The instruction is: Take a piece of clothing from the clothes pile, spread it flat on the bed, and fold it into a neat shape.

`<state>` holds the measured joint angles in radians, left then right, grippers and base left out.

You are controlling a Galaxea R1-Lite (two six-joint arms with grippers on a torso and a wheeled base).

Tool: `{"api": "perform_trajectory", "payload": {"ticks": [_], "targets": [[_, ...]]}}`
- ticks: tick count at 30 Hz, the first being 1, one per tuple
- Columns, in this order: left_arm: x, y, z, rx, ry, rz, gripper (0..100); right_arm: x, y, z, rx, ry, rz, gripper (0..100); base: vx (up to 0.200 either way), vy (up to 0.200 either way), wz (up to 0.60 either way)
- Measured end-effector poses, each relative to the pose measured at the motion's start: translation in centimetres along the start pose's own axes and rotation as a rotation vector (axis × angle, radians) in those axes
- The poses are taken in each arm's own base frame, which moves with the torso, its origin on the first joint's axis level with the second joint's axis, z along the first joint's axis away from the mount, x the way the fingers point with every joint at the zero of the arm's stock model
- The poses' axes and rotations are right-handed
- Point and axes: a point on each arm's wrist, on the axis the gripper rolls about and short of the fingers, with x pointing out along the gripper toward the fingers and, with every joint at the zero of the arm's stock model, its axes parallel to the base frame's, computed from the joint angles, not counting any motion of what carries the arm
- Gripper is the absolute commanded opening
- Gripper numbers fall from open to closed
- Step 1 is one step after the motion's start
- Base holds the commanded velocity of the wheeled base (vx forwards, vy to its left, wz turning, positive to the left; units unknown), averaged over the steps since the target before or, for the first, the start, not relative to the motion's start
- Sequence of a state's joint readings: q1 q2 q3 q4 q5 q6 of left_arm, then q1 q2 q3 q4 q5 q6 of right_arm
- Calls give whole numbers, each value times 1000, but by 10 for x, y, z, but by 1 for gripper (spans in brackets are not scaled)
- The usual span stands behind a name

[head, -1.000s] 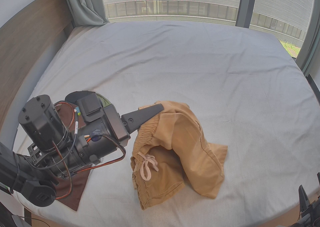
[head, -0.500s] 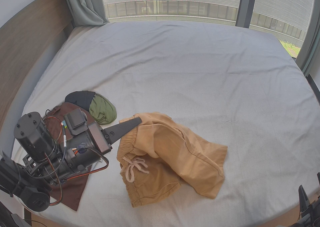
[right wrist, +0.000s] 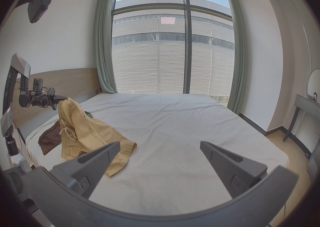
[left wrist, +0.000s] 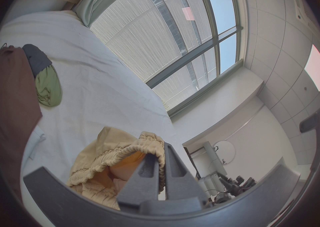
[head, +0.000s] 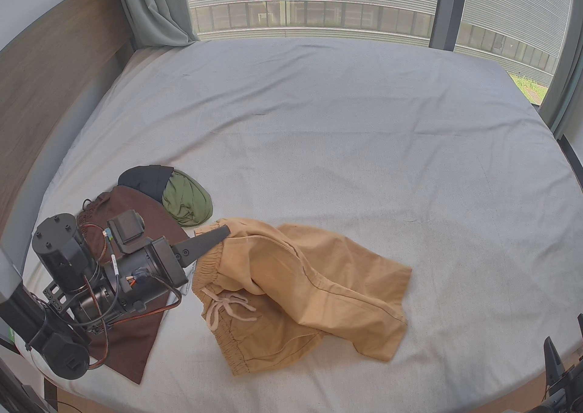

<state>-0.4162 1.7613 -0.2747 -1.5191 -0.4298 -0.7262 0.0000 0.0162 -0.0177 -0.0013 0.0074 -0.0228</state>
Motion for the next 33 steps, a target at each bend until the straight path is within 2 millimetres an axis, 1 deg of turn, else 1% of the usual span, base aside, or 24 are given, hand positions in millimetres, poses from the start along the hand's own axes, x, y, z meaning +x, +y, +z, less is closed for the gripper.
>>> {"api": "perform_trajectory", "payload": {"ticks": [5,10,15,25,33], "targets": [[-4,17,-1,17,10,44,0,0,0,0,0,0,0,100,0,0,0],[-8,27,-1,11,14,74,0,0,0,0,0,0,0,100,0,0,0],[-11,33,-1,6,14,99,0,0,0,0,1,0,0,100,0,0,0],[-16,41,5,3,-14,138,0,0,0,0,0,0,5,100,0,0,0],[-18,45,7,9,-21,154,0,0,0,0,-1,0,6,100,0,0,0]]}}
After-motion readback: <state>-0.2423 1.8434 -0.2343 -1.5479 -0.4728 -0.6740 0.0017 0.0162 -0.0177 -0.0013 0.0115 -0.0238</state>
